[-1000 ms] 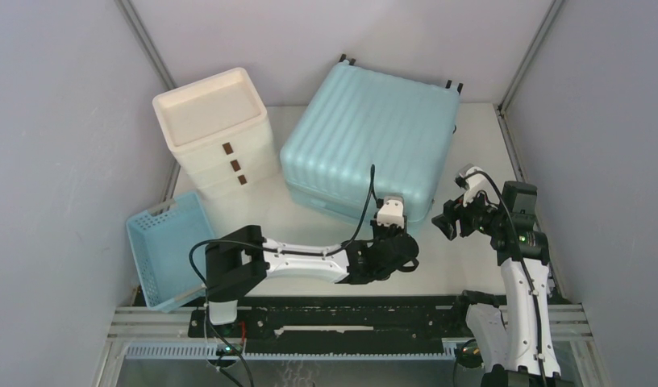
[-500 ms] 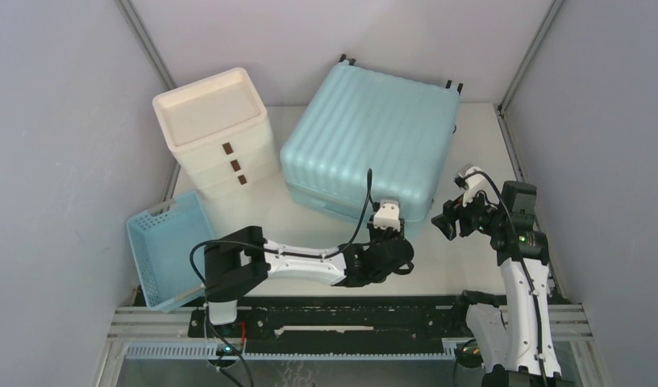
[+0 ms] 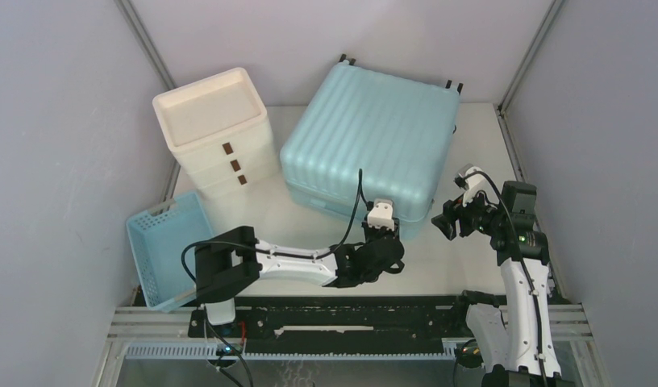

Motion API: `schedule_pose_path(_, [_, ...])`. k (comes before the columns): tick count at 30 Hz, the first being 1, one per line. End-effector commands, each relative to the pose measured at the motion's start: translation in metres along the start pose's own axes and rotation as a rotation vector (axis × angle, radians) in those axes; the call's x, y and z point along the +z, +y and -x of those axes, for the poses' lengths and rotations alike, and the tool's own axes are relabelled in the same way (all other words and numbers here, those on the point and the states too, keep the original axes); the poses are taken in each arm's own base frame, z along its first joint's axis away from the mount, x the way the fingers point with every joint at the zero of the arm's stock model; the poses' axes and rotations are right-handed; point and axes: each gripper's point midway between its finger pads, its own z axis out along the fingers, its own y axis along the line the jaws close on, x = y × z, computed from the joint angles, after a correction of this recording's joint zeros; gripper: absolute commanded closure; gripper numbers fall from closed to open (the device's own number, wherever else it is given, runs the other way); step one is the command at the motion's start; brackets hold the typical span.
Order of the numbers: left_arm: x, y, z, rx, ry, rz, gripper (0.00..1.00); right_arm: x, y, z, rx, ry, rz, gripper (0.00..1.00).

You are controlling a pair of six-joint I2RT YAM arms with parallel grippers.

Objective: Open, take out, and arrange the luggage

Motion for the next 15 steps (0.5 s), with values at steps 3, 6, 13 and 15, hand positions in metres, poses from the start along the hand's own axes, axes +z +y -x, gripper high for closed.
schedule_pose_path(3, [0.005,-0.010,0.018,-0.033,-0.037,-0.020,0.60,-0.001,-0.003,0.010,-0.027,-0.029,-0.017,0.31])
schedule_pose_path(6, [0.007,-0.013,0.014,-0.028,-0.027,-0.024,0.63,-0.001,-0.003,0.010,-0.028,-0.029,-0.016,0.31])
schedule_pose_path(13, [0.009,-0.016,0.004,-0.029,-0.002,-0.036,0.67,-0.001,-0.003,0.011,-0.032,-0.031,-0.016,0.31])
schedule_pose_path(15, [0.010,-0.015,0.004,-0.026,-0.004,-0.030,0.70,-0.001,-0.003,0.011,-0.031,-0.030,-0.016,0.31])
